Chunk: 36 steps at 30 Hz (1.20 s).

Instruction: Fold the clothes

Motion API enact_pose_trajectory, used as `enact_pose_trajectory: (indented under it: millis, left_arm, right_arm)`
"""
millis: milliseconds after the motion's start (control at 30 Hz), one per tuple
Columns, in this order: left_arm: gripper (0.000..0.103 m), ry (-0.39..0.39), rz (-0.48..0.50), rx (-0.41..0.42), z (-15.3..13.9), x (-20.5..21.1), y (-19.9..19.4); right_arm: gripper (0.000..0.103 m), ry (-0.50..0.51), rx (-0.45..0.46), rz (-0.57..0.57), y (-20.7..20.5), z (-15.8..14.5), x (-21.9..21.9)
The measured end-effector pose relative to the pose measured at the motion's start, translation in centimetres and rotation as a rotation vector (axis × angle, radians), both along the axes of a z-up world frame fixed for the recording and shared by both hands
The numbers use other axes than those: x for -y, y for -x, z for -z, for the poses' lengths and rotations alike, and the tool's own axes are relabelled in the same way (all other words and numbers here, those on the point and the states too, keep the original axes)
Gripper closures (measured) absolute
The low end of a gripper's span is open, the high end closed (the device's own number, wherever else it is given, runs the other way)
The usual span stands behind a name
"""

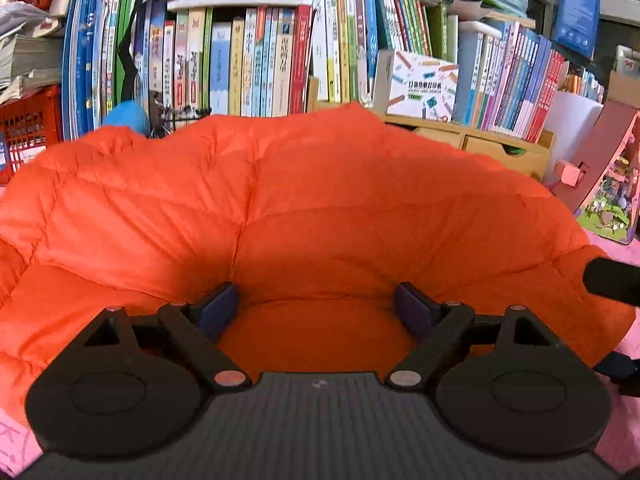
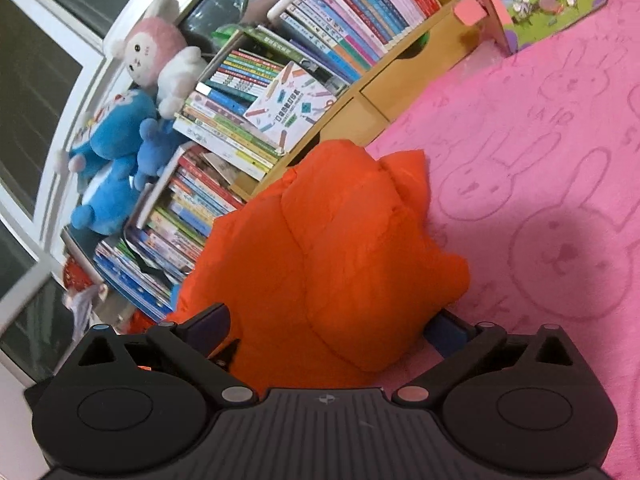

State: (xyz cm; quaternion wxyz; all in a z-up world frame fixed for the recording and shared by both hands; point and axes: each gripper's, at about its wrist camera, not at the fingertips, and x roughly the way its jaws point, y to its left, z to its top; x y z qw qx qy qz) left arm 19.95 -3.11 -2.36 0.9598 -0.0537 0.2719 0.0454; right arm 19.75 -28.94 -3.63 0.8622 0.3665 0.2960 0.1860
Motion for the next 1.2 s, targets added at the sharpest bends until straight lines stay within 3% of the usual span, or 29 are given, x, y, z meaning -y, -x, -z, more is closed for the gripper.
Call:
enact_pose_trajectory:
  millis: [200,367,467,667,900,1200]
  left_arm:
    - [0.015,-0.044,-0.002,-0.047,0.4,0.7,-0.8]
    - [0.015,-0.069,0.005,-0.022,0.0,0.8,0.4]
    - [0.016,-0.111,0.009,-0.021,-0.4,1.6,1.7]
    - [0.019,-0.112,0.037,0.001,-1.8,1.2,4.8]
    - [0.018,-0.127,0.035,-0.025,-1.4,0.3,6.3]
    - [0.017,-0.131,0.061,-0.054,-0.5,0.6,6.8]
  right_arm:
    - [0.000,0.055,-0.009,0.035,-1.7,-0.1,-1.8]
    - [0.000,0.175,0.070,0.035,-0.9,0.3,-3.4]
    - [0.000,0.147,0.082,0.043,-0.7,0.5,-3.0]
    - [0.001,0.142,0.106,0.108,0.4,0.4,-2.7]
    - [0.001,0.253,0.293,0.247,3.8,-1.3,-2.9]
    - [0.001,0.255,0.311,0.313,4.3,-1.4,-2.3]
